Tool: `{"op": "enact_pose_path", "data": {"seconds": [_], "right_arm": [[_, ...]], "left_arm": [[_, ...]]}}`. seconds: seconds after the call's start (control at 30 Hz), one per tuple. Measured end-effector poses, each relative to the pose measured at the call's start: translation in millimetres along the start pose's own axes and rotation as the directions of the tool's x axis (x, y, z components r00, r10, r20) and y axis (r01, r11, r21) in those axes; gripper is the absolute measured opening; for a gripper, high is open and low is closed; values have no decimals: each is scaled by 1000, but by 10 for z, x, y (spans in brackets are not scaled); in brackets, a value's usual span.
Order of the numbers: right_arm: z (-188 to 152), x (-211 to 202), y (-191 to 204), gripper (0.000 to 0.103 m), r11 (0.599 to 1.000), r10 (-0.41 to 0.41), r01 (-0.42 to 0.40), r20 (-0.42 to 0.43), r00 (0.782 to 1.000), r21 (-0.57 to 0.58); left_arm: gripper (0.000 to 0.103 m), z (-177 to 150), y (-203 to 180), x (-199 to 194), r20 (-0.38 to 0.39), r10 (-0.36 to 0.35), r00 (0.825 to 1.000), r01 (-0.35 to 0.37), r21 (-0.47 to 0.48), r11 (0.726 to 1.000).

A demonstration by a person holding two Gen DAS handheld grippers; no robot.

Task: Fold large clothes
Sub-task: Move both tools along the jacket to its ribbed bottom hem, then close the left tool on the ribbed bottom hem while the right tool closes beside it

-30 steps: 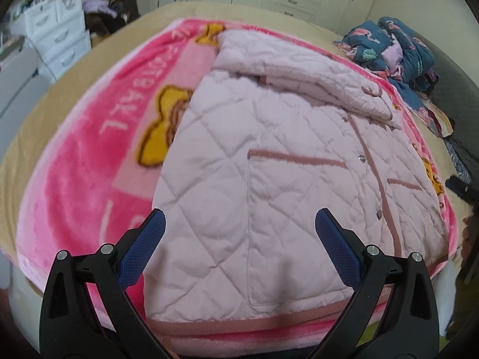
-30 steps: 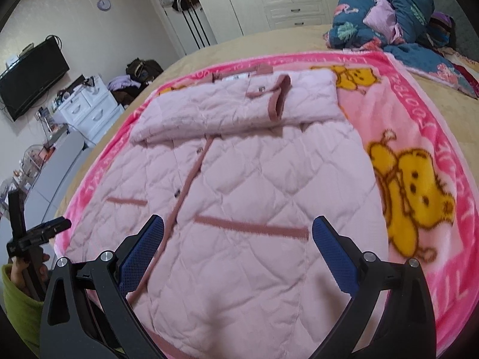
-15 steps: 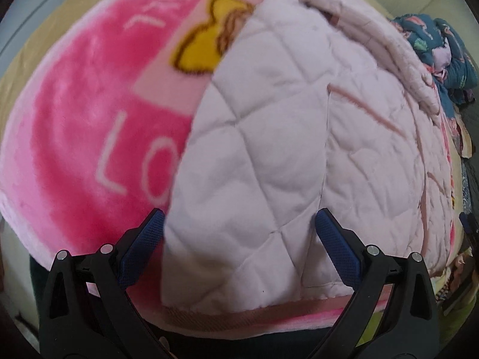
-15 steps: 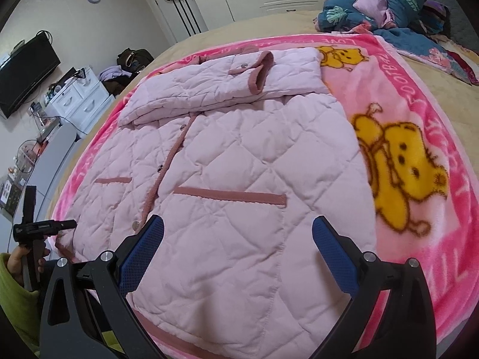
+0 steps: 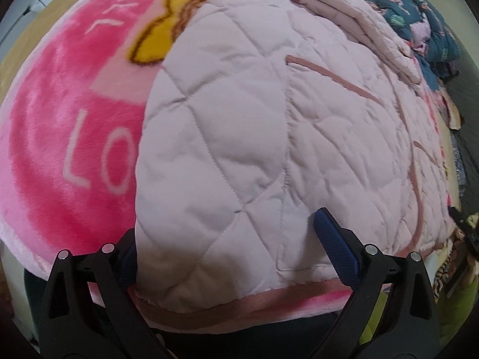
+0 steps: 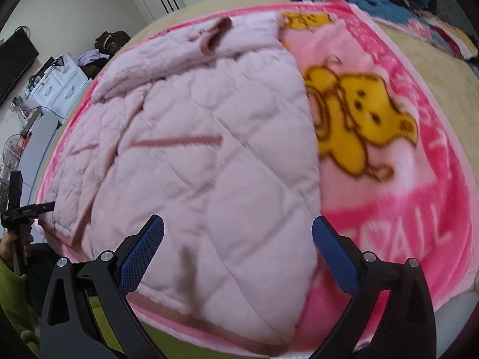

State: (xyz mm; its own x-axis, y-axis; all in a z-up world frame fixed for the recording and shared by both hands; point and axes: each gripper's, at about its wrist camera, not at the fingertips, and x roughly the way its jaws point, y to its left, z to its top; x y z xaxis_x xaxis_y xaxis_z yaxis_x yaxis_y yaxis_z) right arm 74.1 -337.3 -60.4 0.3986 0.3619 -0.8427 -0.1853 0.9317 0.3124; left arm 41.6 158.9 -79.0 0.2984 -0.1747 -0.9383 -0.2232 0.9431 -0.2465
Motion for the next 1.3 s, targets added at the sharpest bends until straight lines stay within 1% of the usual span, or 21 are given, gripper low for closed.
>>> {"op": "enact_pose_path", "data": {"seconds": [0.13,0.2,0.27,0.3,0.4,0.47,0.5,0.53,0.57,0.6,0.63,0.67,0.7,0.73,0.8,0.83,0.9,1.0,1.07,1.2,1.3], "right_arm": [[-166,35,-89,99,1000,26,-26,-52,998,10],[-259,81,-107,99,997,72,-71,-88,993,17],[-346,129,-91,99,995,104,-103,-116,988,13],[-363,142,-83,99,994,113,-113,-118,986,9],[-435,159,-59,99,983,182,-179,-118,976,31],[-466,155,-20,97,980,196,-194,-111,974,31],[-482,145,1,93,979,204,-202,-100,974,31],[-484,124,4,84,977,213,-210,-87,973,39],[-470,94,-13,79,975,220,-217,-73,973,52],[-453,61,-37,59,972,232,-228,-59,971,62],[-423,20,-69,44,964,259,-255,-39,965,76],[-389,-32,-89,40,957,278,-276,-16,960,87],[-348,-75,-87,32,953,292,-291,2,956,86],[-300,-128,-73,30,948,309,-310,26,951,75],[-201,-240,-36,26,938,340,-344,76,937,51],[-150,-291,-21,25,932,354,-359,100,930,40],[-35,-392,-5,24,922,381,-387,148,913,16],[132,-498,38,24,917,395,-398,201,896,-27],[226,-558,35,23,912,406,-408,232,884,-45],[333,-584,27,23,905,419,-422,267,868,-48],[386,-585,7,23,898,431,-437,288,855,-47]], "left_arm": [[85,-9,-3,-11,6,-23,1000,23,4,1000],[79,-25,2,-33,13,-33,999,33,5,999],[77,-21,-10,-42,19,-34,999,34,2,999],[76,-29,8,-56,21,-33,999,33,-1,999],[71,-47,56,-89,28,-25,999,25,-15,1000],[69,-36,49,-84,31,-17,999,18,-22,1000],[69,-34,35,-83,32,-12,999,12,-20,1000],[69,-40,22,-83,31,-5,999,6,-16,1000],[69,-41,7,-80,32,3,999,-2,-11,1000],[69,-40,-11,-73,31,9,999,-8,-8,1000],[69,-35,-13,-70,30,10,999,-10,-7,1000],[69,-36,-8,-75,31,10,999,-10,-7,1000],[66,-33,-17,-72,32,13,999,-12,-8,1000],[63,-34,-19,-75,35,19,999,-19,-10,1000],[46,-24,-33,-103,53,25,998,-25,-10,1000],[42,-17,-31,-125,64,24,998,-23,-10,1000],[29,-8,-40,-166,85,22,996,-22,-6,1000],[21,-9,-112,-265,134,25,991,-29,29,999],[18,-17,-230,-389,199,33,979,-50,79,996],[15,-1,-391,-575,291,40,956,-83,136,987],[14,42,-453,-657,320,24,947,-73,140,987]]}}
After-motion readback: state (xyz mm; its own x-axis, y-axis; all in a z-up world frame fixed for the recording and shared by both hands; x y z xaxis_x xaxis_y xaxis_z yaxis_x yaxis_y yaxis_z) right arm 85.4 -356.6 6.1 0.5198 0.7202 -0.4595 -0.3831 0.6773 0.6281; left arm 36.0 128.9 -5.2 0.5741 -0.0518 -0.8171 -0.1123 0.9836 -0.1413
